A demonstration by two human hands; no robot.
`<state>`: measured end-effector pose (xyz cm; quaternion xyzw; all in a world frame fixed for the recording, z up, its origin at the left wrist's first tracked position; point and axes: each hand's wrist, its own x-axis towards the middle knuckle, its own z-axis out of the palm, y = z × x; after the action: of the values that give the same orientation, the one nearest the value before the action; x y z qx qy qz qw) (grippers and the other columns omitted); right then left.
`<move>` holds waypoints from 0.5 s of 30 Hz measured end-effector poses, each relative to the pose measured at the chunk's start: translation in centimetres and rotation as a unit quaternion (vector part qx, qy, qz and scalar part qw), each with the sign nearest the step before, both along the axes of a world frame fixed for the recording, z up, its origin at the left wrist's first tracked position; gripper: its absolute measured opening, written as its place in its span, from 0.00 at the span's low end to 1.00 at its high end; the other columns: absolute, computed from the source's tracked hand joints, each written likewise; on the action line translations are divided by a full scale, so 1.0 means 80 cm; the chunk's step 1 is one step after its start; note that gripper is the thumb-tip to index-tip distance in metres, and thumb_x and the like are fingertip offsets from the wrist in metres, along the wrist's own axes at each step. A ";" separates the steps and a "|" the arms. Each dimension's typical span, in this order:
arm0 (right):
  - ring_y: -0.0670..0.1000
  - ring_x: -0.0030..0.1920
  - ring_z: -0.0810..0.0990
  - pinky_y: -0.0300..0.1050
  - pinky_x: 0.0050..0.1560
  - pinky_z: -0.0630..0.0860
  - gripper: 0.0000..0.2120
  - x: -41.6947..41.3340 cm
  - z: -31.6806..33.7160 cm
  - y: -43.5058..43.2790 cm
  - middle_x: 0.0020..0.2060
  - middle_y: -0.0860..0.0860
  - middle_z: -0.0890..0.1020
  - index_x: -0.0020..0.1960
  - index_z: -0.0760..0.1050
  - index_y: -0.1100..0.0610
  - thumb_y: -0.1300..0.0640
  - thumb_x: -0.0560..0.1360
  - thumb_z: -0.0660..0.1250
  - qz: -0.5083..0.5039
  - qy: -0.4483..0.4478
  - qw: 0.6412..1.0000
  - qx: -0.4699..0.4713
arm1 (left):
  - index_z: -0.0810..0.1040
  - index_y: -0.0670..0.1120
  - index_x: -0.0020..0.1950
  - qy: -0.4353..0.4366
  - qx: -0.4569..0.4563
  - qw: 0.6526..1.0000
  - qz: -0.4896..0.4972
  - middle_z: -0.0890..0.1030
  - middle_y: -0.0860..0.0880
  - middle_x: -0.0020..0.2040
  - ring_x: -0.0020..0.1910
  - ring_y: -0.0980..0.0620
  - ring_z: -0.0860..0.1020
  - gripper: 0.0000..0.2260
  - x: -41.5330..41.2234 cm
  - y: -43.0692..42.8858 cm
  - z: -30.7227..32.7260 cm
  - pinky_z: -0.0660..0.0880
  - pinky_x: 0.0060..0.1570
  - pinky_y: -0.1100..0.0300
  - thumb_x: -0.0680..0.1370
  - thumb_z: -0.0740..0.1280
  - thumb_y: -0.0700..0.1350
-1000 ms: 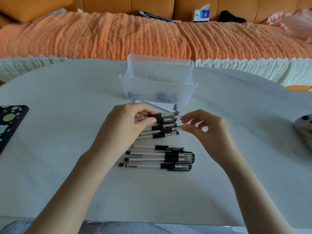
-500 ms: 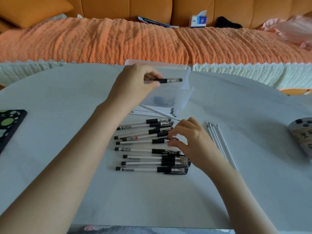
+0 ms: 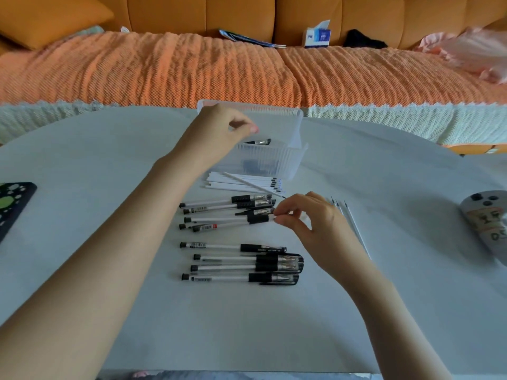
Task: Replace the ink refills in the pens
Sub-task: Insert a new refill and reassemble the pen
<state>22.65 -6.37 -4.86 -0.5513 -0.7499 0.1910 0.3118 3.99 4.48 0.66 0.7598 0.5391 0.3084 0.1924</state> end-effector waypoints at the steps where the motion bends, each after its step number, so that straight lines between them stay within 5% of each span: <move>1: 0.38 0.41 0.74 0.30 0.43 0.67 0.02 0.001 0.002 -0.001 0.37 0.40 0.76 0.45 0.79 0.52 0.57 0.73 0.69 -0.005 0.010 1.000 -0.001 | 0.82 0.49 0.52 -0.009 0.009 1.000 -0.009 0.82 0.55 0.49 0.48 0.59 0.77 0.08 0.001 -0.015 0.003 0.71 0.51 0.62 0.78 0.64 0.47; 5: 0.34 0.35 0.73 0.27 0.38 0.66 0.02 0.001 0.011 -0.005 0.36 0.41 0.79 0.44 0.79 0.54 0.59 0.74 0.68 -0.015 0.061 0.998 -0.018 | 0.82 0.53 0.52 -0.010 -0.053 0.996 -0.076 0.80 0.63 0.48 0.48 0.69 0.76 0.08 -0.001 -0.088 0.002 0.66 0.52 0.79 0.76 0.66 0.52; 10: 0.39 0.35 0.76 0.29 0.36 0.68 0.06 -0.003 0.015 -0.009 0.34 0.42 0.80 0.41 0.77 0.51 0.61 0.74 0.68 -0.001 0.091 0.995 -0.041 | 0.80 0.58 0.53 0.066 -0.093 0.992 -0.062 0.82 0.60 0.50 0.50 0.61 0.77 0.10 0.001 -0.137 -0.023 0.73 0.53 0.59 0.73 0.69 0.55; 15: 0.41 0.34 0.77 0.28 0.36 0.68 0.05 -0.005 0.018 -0.010 0.35 0.46 0.82 0.42 0.78 0.54 0.61 0.74 0.67 0.006 0.112 0.992 -0.061 | 0.81 0.54 0.48 0.008 -0.023 0.999 -0.032 0.83 0.58 0.44 0.44 0.58 0.79 0.05 0.008 -0.141 -0.046 0.76 0.46 0.54 0.73 0.70 0.51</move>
<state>22.29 -7.18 -3.43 -0.5398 -0.7004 0.2988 0.3588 4.66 -6.84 -3.04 0.7742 0.5232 0.2838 0.2154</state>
